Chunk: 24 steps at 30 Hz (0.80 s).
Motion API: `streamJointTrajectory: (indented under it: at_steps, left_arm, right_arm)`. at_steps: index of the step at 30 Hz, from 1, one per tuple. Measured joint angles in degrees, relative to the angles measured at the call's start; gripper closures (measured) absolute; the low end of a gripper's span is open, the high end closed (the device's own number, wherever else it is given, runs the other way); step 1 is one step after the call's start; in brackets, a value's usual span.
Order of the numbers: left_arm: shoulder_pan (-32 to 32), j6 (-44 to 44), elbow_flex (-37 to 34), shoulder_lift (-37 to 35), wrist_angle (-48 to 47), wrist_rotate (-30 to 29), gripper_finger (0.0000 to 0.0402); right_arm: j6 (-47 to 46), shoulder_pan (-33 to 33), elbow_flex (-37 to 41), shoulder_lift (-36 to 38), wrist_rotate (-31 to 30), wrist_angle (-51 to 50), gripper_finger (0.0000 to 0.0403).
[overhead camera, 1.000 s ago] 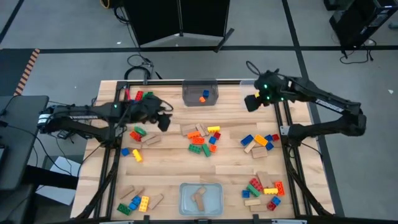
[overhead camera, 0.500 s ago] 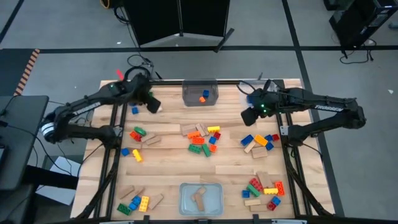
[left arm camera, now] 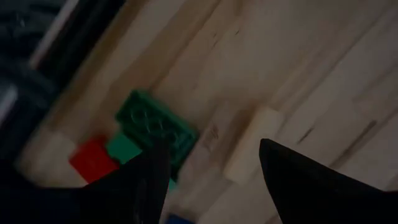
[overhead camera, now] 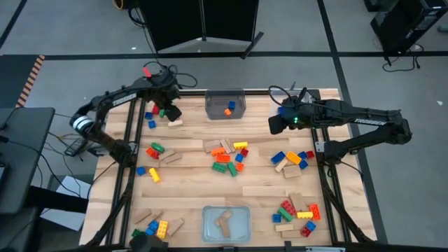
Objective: Sort blocks by size
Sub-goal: Put the brown block into the gray bin
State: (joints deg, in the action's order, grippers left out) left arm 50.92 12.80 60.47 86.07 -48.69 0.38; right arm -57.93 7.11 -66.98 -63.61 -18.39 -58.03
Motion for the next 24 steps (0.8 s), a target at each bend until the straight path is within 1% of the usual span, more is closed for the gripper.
streamJointTrajectory:
  at_steps: [6, 11, 14, 19, 24]
  left_arm:
    - [0.0, 11.5, 5.6, 6.5, -2.1, 0.4, 0.0153]
    - [-0.3, 17.9, 6.1, 10.2, -4.0, 2.1, 0.0171]
    - [-0.7, 19.6, 6.1, 12.3, -5.4, 2.1, 0.0186]
    - [-0.8, 19.8, 6.1, 14.9, -4.5, 2.1, 0.0204]
    - [-0.8, 20.0, 6.1, 18.0, -4.5, -0.8, 0.0211]
  right_arm:
    - [-2.1, 0.0, 0.0, 0.0, 0.0, 0.1, 0.0209]
    - [-2.6, 0.0, 0.0, 0.0, -0.2, 0.2, 0.0209]
    - [-3.3, 0.0, 0.0, 0.0, -0.2, 0.6, 0.0209]
    - [-3.6, 0.0, 0.0, 0.0, -0.2, 0.6, 0.0209]
    - [-3.6, 0.0, 0.0, 0.0, -0.2, 0.6, 0.0209]
